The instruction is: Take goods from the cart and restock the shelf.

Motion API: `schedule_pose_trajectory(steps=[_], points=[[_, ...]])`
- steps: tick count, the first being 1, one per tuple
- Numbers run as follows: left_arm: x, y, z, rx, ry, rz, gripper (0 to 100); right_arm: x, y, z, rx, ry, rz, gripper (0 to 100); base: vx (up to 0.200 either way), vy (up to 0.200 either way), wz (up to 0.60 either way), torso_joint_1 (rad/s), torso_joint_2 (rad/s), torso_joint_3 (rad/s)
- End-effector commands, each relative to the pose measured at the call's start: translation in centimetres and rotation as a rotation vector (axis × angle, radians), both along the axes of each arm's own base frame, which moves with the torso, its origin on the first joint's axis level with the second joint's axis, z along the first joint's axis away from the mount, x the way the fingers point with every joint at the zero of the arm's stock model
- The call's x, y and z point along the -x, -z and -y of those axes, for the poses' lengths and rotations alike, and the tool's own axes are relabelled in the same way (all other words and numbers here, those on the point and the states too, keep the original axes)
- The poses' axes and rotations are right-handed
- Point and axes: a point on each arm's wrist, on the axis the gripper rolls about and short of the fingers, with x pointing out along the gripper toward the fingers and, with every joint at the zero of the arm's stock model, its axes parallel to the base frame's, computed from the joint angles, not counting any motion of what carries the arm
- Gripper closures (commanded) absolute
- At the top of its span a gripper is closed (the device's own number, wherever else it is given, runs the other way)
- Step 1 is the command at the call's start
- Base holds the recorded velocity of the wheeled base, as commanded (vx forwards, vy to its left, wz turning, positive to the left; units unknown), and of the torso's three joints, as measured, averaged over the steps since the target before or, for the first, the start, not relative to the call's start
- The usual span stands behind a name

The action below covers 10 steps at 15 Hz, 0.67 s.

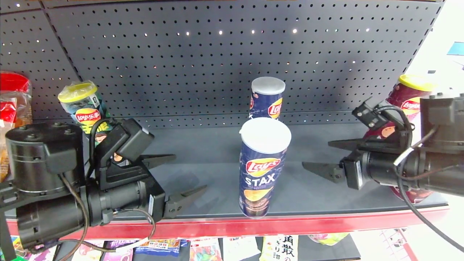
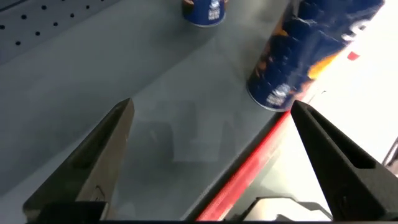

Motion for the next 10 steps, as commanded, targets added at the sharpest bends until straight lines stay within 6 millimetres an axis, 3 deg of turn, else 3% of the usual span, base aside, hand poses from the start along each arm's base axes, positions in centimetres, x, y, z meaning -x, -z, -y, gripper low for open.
schedule_pose_trajectory(steps=[1, 5, 10], points=[[-1.1, 1.4, 0.8, -0.053, 0.014, -0.034, 0, 4.4, -0.1, 1.8, -0.016, -0.010, 0.044, 0, 0.000, 0.000, 0.00, 0.000, 0.00, 0.000], [-2.5, 3.2, 1.7, -0.108, 0.023, -0.078, 0, 8.8, 0.9, 3.9, -0.033, -0.012, 0.080, 0, 0.000, 0.000, 0.00, 0.000, 0.00, 0.000], [-4.1, 4.0, 3.3, -0.151, 0.059, -0.068, 0, 9.9, 1.1, 4.4, -0.041, -0.006, 0.102, 0, 0.000, 0.000, 0.00, 0.000, 0.00, 0.000]])
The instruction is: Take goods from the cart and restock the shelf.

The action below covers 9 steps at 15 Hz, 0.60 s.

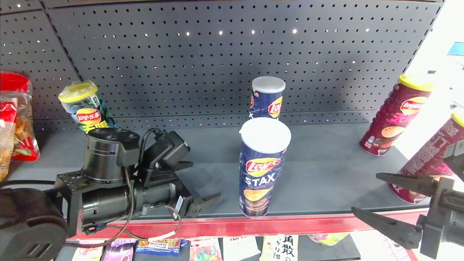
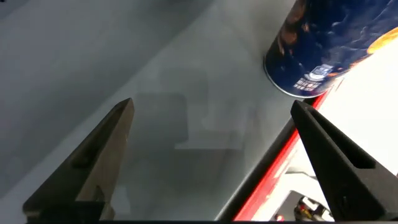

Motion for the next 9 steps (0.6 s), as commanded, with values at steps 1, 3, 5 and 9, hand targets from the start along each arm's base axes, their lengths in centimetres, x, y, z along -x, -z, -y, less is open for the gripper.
schedule_pose_trajectory(steps=[1, 3, 5, 9], points=[[-0.7, 0.9, 1.1, -0.020, 0.025, -0.023, 0, 0.4, -0.3, 0.2, -0.011, 0.001, 0.024, 0, 0.000, 0.000, 0.00, 0.000, 0.00, 0.000], [-0.8, 1.2, 1.6, -0.025, 0.034, -0.030, 0, 0.4, -0.4, 0.2, -0.012, 0.002, 0.024, 0, 0.000, 0.000, 0.00, 0.000, 0.00, 0.000], [-1.2, 1.5, 2.2, -0.029, 0.045, -0.035, 0, 0.3, -0.4, 0.2, -0.014, 0.002, 0.024, 0, 0.000, 0.000, 0.00, 0.000, 0.00, 0.000], [-2.0, 1.7, 3.0, -0.028, 0.052, -0.034, 0, 0.3, -0.7, 0.2, -0.018, 0.007, 0.030, 0, 0.000, 0.000, 0.00, 0.000, 0.00, 0.000]])
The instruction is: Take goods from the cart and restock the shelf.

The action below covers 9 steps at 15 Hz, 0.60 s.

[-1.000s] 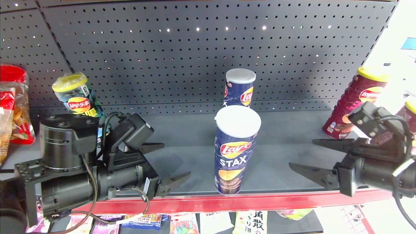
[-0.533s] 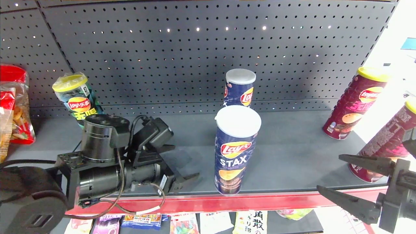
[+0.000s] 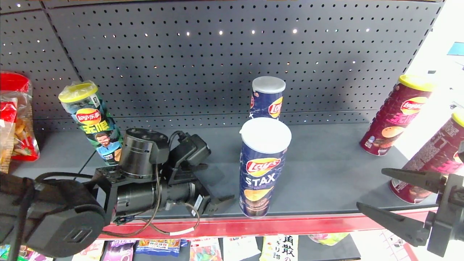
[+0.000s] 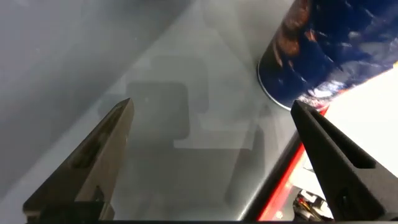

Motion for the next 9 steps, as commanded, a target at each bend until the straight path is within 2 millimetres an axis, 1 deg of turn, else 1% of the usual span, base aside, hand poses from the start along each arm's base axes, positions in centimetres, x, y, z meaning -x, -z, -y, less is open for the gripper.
schedule_pose_trajectory(steps=[1, 6, 9], points=[[-0.45, 0.44, 0.76, -0.006, 0.012, -0.008, 0, -0.08, -0.06, -0.03, 0.000, 0.000, 0.002, 0, 0.000, 0.000, 0.00, 0.000, 0.00, 0.000], [-0.39, 0.78, 1.12, -0.013, 0.022, -0.016, 0, -0.09, 0.02, -0.04, 0.002, 0.000, -0.002, 0, 0.000, 0.000, 0.00, 0.000, 0.00, 0.000], [-0.52, 0.63, 1.39, -0.008, 0.026, -0.010, 0, -0.09, 0.02, -0.04, 0.002, 0.000, -0.002, 0, 0.000, 0.000, 0.00, 0.000, 0.00, 0.000]])
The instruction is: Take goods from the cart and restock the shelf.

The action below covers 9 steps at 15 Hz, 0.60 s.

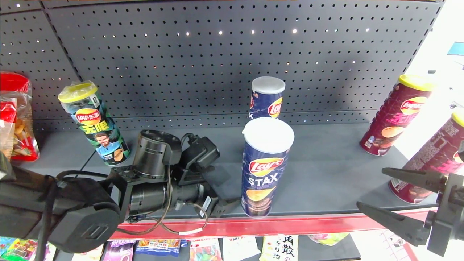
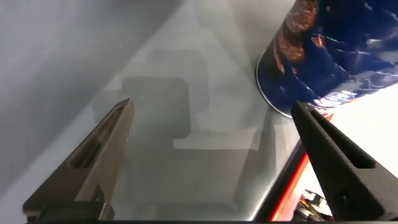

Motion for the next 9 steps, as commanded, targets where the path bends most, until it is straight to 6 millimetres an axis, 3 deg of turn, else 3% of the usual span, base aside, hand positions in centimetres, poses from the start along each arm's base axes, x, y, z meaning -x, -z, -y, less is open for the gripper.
schedule_pose_trajectory(steps=[1, 9], points=[[-0.17, 0.12, 0.21, -0.001, 0.002, -0.001, 0, -0.06, 0.05, -0.04, 0.001, -0.001, -0.003, 0, 0.000, 0.000, 0.00, 0.000, 0.00, 0.000], [-1.03, 0.10, 0.85, 0.004, -0.001, 0.008, 0, 0.08, -0.01, 0.03, -0.001, 0.000, 0.003, 0, 0.000, 0.000, 0.00, 0.000, 0.00, 0.000]])
